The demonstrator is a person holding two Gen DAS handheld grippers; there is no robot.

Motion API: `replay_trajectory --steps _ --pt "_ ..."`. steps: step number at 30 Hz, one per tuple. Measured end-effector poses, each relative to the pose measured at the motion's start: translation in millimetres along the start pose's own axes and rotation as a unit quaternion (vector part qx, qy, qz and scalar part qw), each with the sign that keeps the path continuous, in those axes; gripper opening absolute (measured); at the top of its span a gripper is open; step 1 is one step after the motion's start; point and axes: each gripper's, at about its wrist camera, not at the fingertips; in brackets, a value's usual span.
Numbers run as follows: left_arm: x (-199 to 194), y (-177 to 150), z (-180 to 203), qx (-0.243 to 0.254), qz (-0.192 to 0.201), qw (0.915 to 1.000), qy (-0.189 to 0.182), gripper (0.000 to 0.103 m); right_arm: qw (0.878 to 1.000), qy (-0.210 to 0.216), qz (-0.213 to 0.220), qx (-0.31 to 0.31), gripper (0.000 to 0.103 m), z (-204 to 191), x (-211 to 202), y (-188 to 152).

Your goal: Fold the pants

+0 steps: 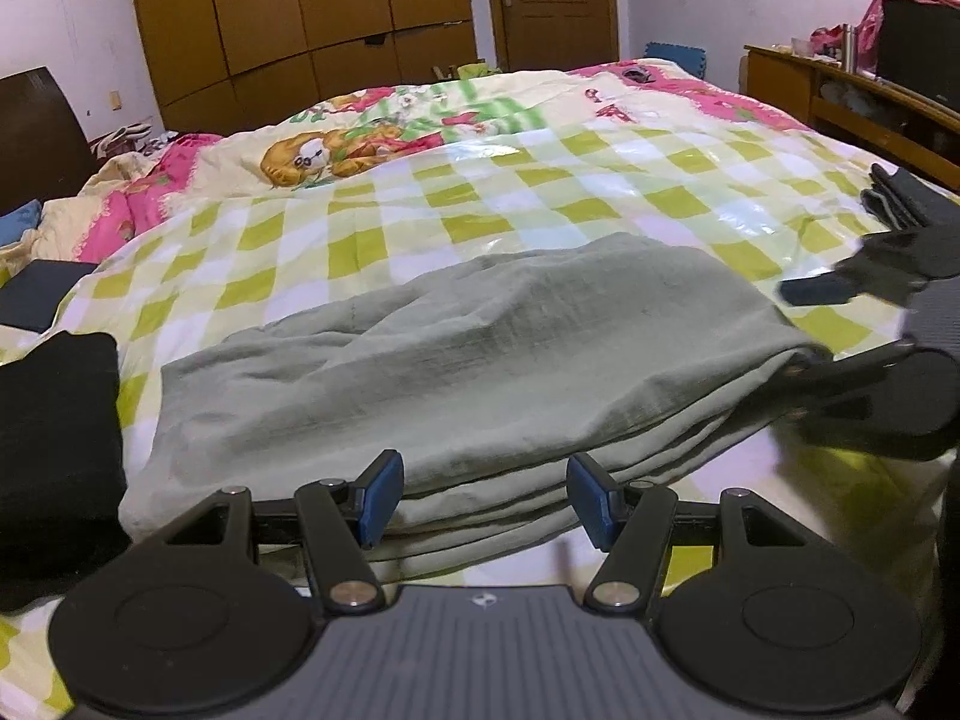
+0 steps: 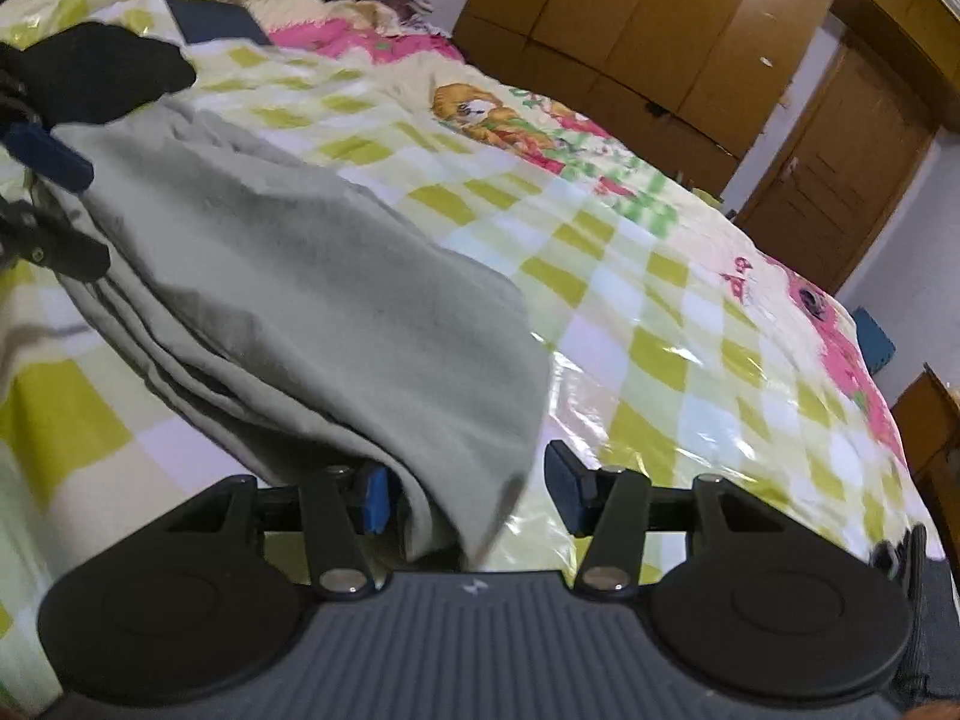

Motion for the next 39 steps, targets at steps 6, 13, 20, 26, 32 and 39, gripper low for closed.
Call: replay_trajectory --steps 6,13,20,26,32,39 --pt "-1.4 -2.9 -2.2 0.004 -0.004 1.0 0.004 0.073 0.991 0.027 -0.007 0.132 0.052 25.1 3.1 7.7" --pt "-2.2 -6.9 -7.4 -0.002 -0.005 1.0 0.005 0.073 0.987 0.059 -0.037 0.142 0.053 37.5 -4.8 3.0" --pt "-1.4 -8.8 -12.6 -0.005 -0.004 0.9999 0.008 0.073 0.989 0.107 -0.008 0.098 0.057 23.2 -32.7 24.9" --pt "-6.3 -13.7 -18.5 -0.007 -0.004 0.9999 0.013 0.074 0.994 0.104 0.013 -0.008 0.059 -35.2 -10.3 32.8" --pt "-6.2 -15.7 -25.4 -0.008 -0.003 0.9999 0.007 0.074 0.989 0.142 0.029 -0.021 0.059 -49.3 -13.5 42.3" --pt "-2.3 -23.5 -34.1 -0.001 -0.01 0.9995 0.03 0.074 0.985 0.158 0.036 -0.059 0.06 -78.1 2.5 51.6"
Point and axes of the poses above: each gripper's, at about its wrist camera, not at the fingertips, and x roughly the way its jaws point, z to its right, y to its top, and after that the axes turned 2 degrees about z, right-handed
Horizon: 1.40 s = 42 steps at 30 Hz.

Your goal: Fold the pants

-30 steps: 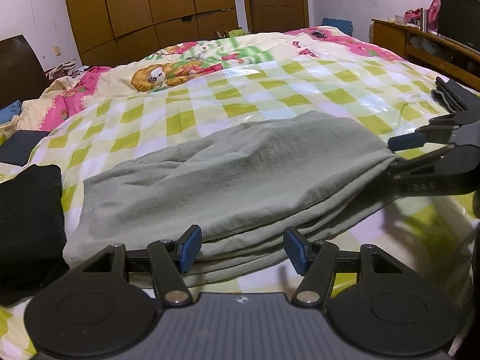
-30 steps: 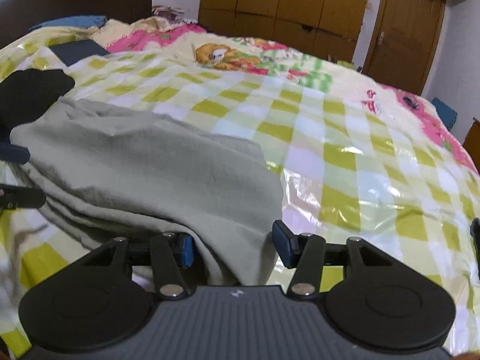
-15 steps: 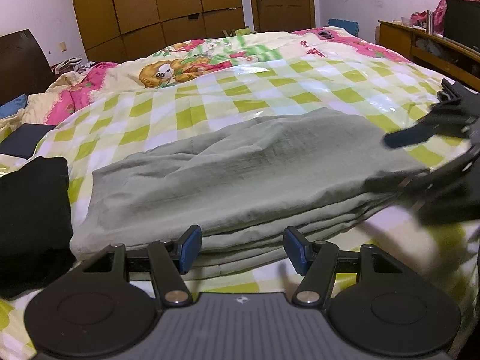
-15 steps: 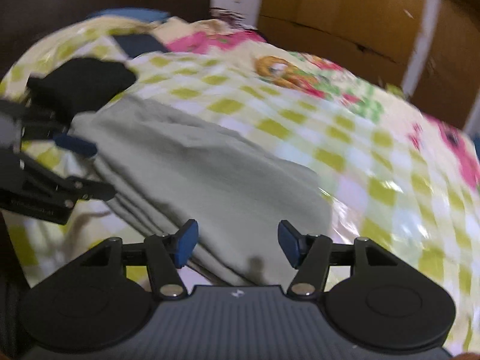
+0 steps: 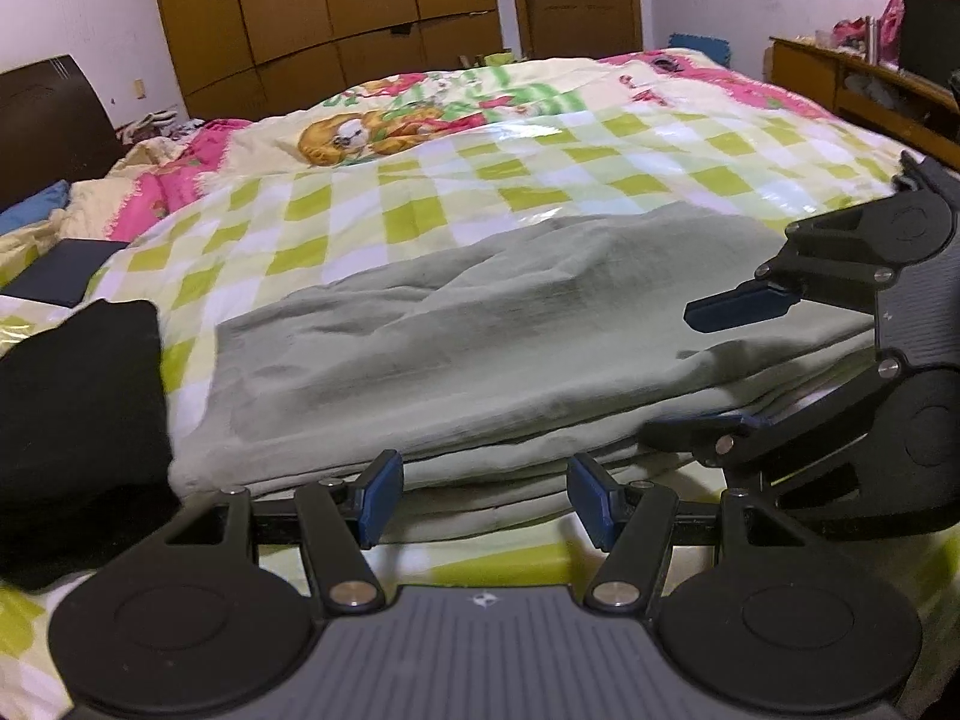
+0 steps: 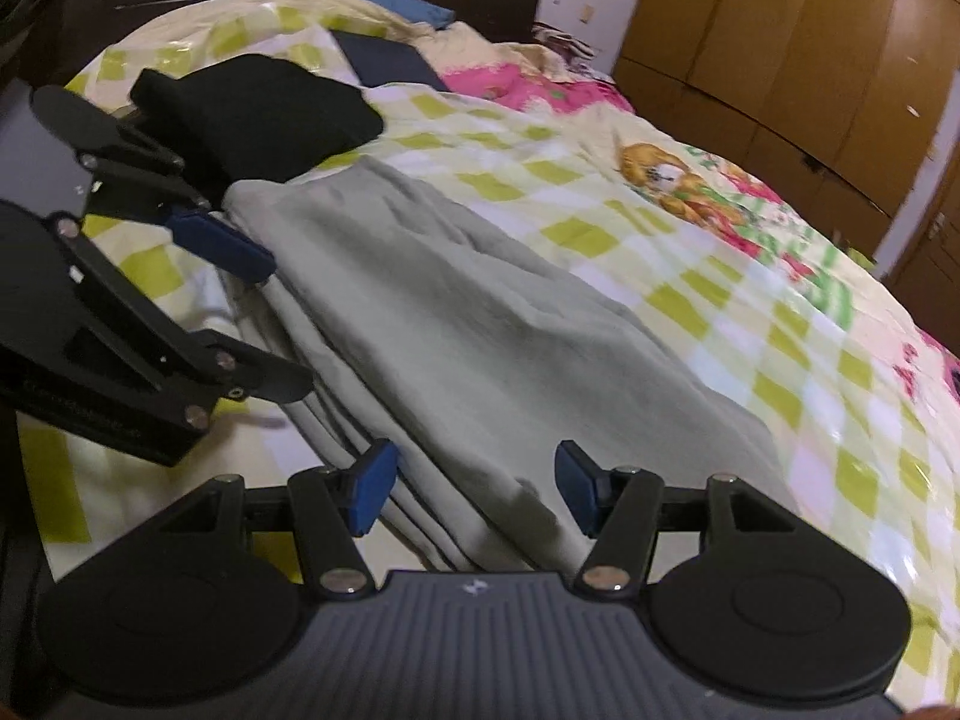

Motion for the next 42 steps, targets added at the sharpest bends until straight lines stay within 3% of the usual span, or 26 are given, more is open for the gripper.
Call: replay_trajectory --steps 8,15,21,24,26,28,29,31,33,36,42 --pt "-1.0 -8.6 -14.4 0.059 -0.002 0.9975 0.04 0.074 0.999 0.028 0.018 -0.02 0.06 -15.8 8.9 17.1" --pt "-8.8 -22.1 -50.0 0.078 -0.009 0.9935 0.083 0.074 0.998 0.053 0.035 -0.023 0.06 -33.9 22.8 37.1" --pt "-10.3 -32.1 -88.1 0.04 -0.012 0.992 0.119 0.071 0.992 0.073 0.074 -0.074 0.061 -71.8 44.4 71.3" --pt "-14.7 -40.3 -109.9 0.002 -0.013 0.992 0.125 0.073 0.987 0.078 0.069 -0.121 0.06 -92.2 69.0 82.8" --pt "-18.6 -45.6 -119.0 -0.015 -0.011 0.9921 0.124 0.073 0.987 0.076 0.063 -0.129 0.055 -96.9 80.6 89.5" --pt "-21.8 -49.7 -122.3 -0.015 -0.008 0.9919 0.126 0.073 0.99 0.083 0.058 -0.094 0.031 -85.8 82.5 98.9" --pt "-22.8 -51.0 -123.1 -0.015 -0.006 0.9922 0.124 0.073 0.992 0.091 0.055 -0.074 0.028 -78.4 82.0 102.2" --pt "-24.2 -51.4 -122.4 -0.012 0.0 0.9934 0.114 0.073 0.993 0.104 0.048 -0.029 0.01 -62.0 79.8 109.8" --pt "-22.5 -45.8 -117.7 0.007 0.009 0.9939 0.109 0.073 0.992 0.119 0.046 0.002 0.008 -50.2 73.1 115.3" --pt "-18.8 -31.1 -106.5 0.044 0.029 0.9934 0.102 0.073 0.991 0.123 0.055 -0.008 0.007 -46.3 59.1 120.5" --pt "-4.5 -6.3 -79.5 0.142 0.059 0.9806 0.121 0.073 0.988 0.144 0.055 0.007 0.006 -40.4 46.2 121.3"
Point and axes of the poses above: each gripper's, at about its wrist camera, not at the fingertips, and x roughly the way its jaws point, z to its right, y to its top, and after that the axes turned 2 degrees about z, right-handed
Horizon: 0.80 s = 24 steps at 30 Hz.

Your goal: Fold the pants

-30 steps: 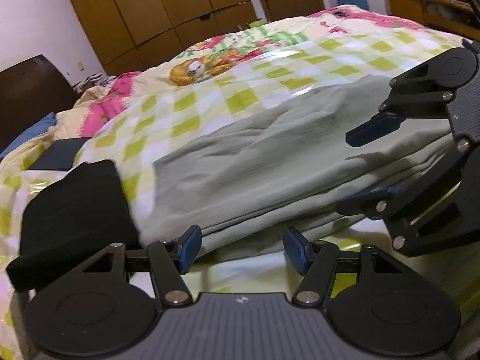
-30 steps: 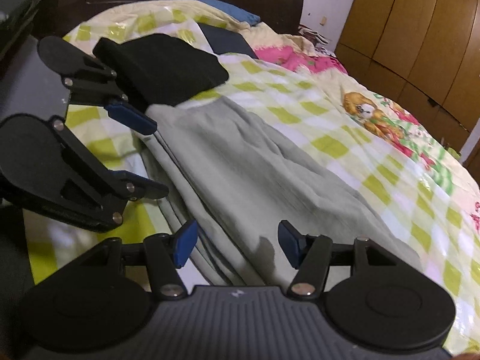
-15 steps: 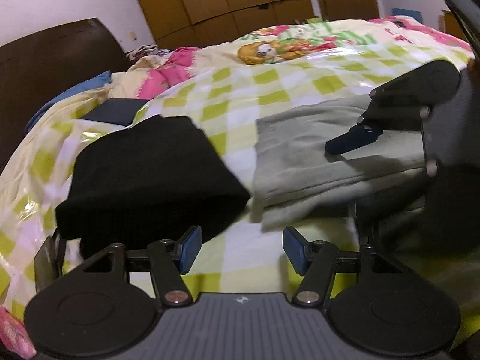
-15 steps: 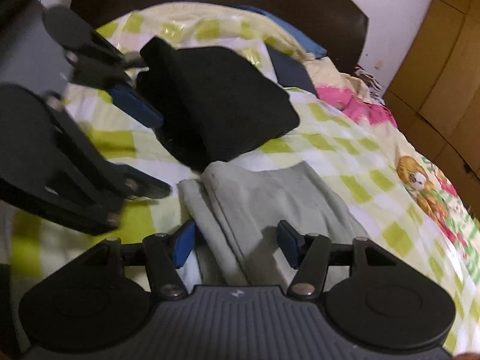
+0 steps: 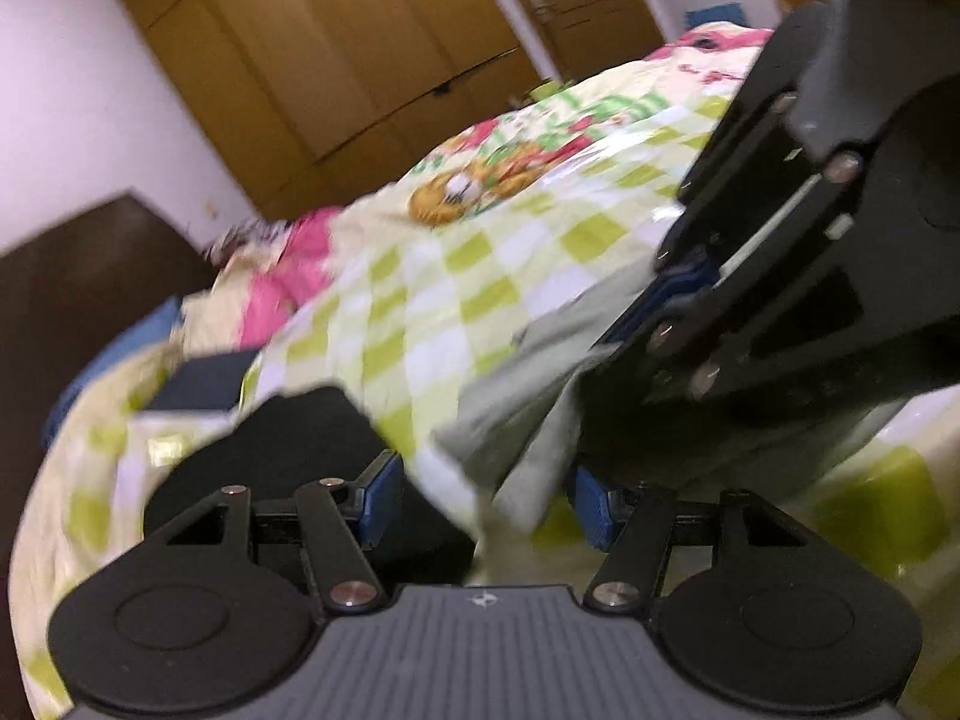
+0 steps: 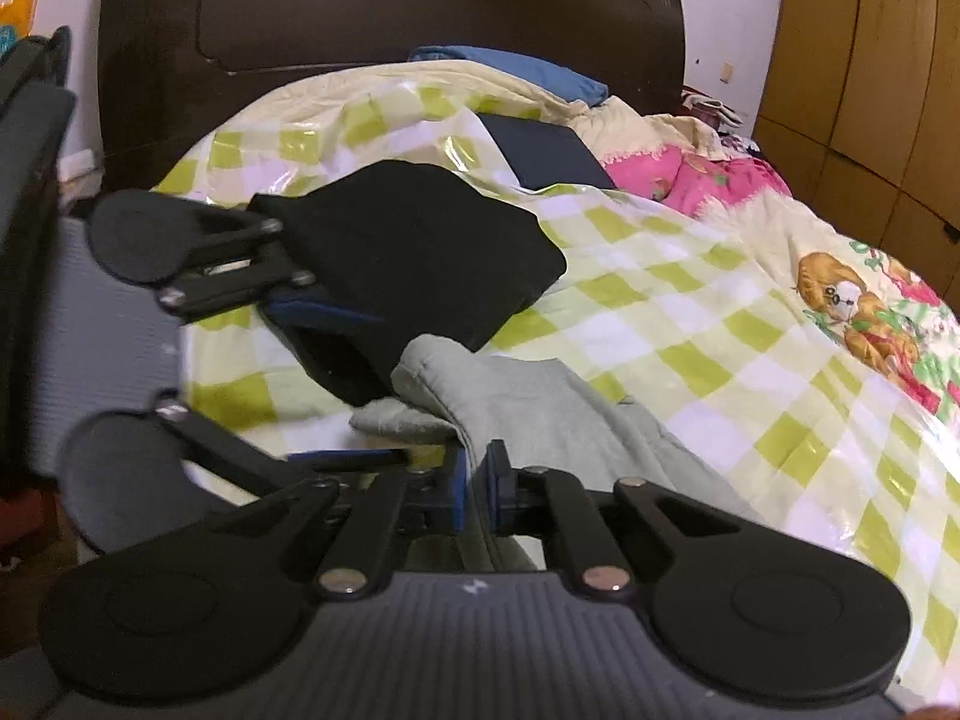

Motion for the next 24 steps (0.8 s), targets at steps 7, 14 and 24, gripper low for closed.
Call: replay_trajectory --steps 7,14,24 --pt "14.7 13.4 12.8 0.041 0.003 0.9984 0.037 0.044 1.0 0.006 0.012 -0.003 0.006 5.2 -8.0 -3.7" --pt "20.4 27.1 -11.9 -0.014 -0.008 0.9996 0.023 0.025 0.999 -0.029 0.011 -0.014 0.029 3.0 -23.6 -30.4" --pt "14.3 48.9 -27.1 -0.071 0.003 0.9974 0.01 0.024 0.99 -0.14 0.002 -0.031 0.046 2.9 -15.4 -59.7"
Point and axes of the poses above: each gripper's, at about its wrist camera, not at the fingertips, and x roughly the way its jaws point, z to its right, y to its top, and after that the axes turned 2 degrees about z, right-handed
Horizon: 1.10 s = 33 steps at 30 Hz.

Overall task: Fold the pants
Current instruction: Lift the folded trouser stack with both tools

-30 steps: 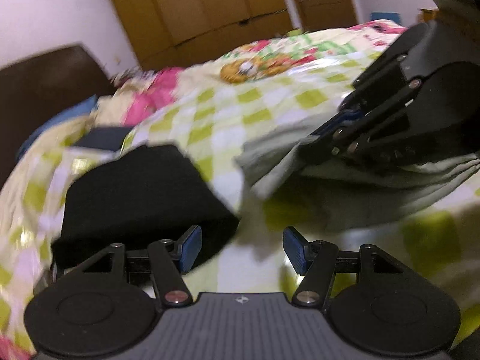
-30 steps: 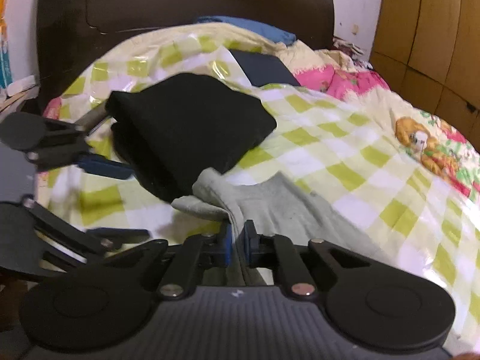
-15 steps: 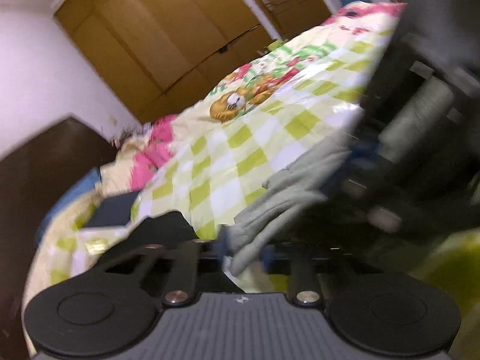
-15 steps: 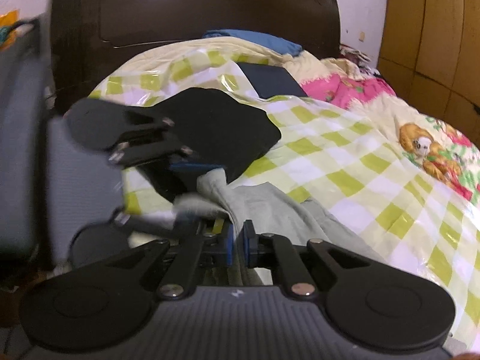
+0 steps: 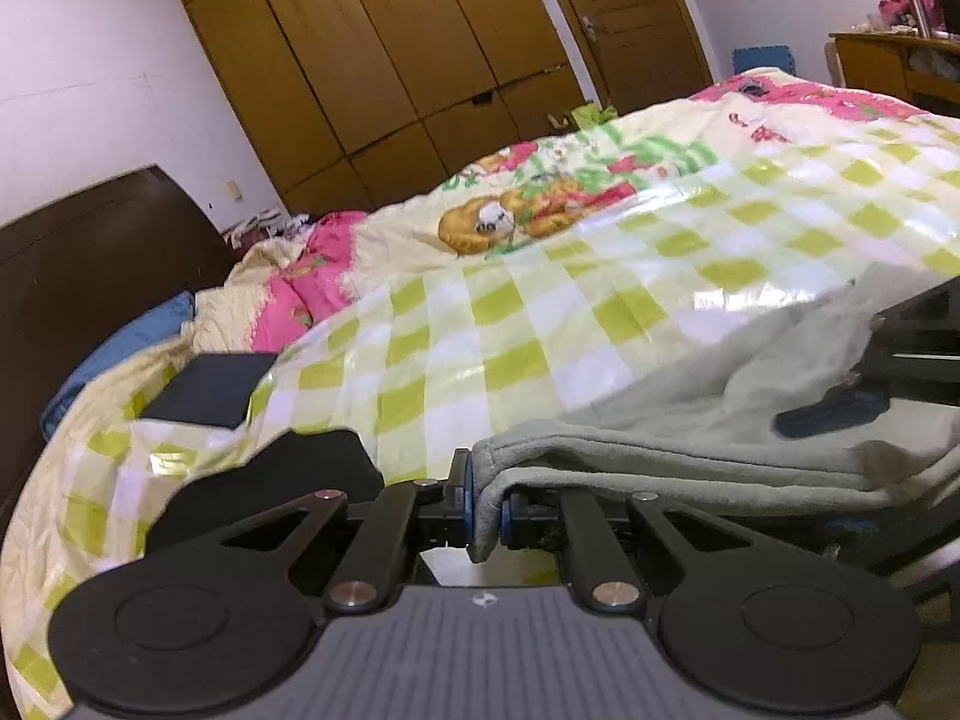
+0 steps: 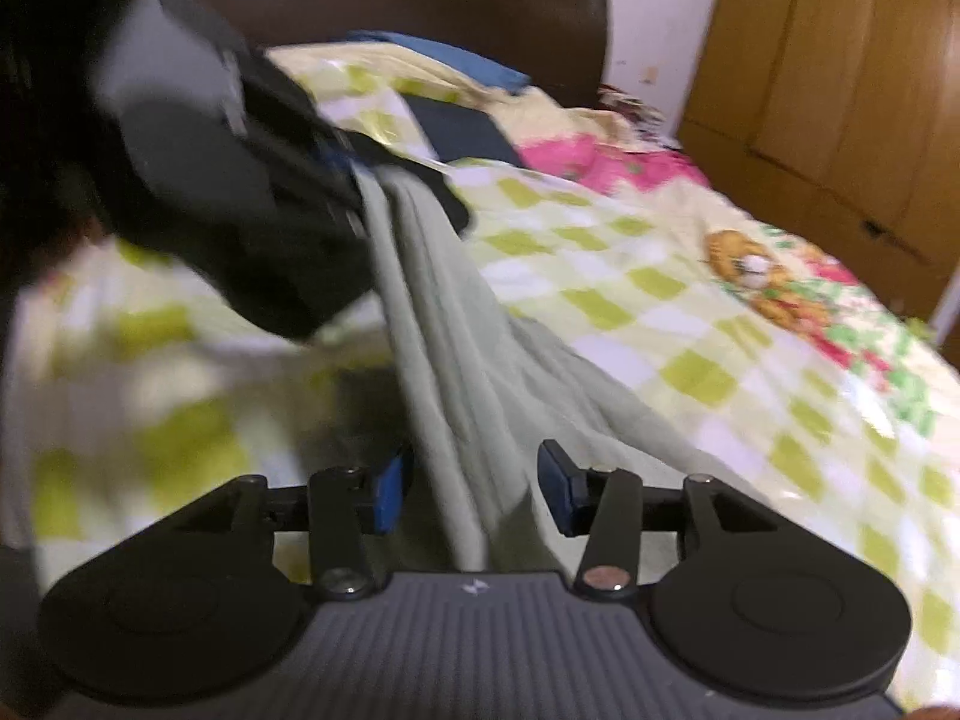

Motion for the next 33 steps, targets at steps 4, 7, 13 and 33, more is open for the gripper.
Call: replay_trajectory --steps 4,7,13,33 --pt "-1.7 10.8 -0.4 -0.007 0.008 0.9999 -0.002 0.024 0.997 -0.065 -0.015 0.044 0.052 30.9 -11.4 -23.5" --pt "-1.4 19.8 5.4 -0.008 0.016 0.9998 -0.007 0.024 0.988 -0.132 -0.028 0.076 0.061 60.0 -21.8 -45.6" --pt "-4.3 44.4 30.4 0.005 0.034 0.9991 -0.026 0.024 0.969 -0.18 -0.038 0.166 0.01 121.9 -54.2 -68.1" --pt "7.3 3.5 91.3 0.094 0.018 0.9954 0.007 0.024 0.977 -0.14 -0.124 0.098 0.012 99.8 -65.1 -128.5"
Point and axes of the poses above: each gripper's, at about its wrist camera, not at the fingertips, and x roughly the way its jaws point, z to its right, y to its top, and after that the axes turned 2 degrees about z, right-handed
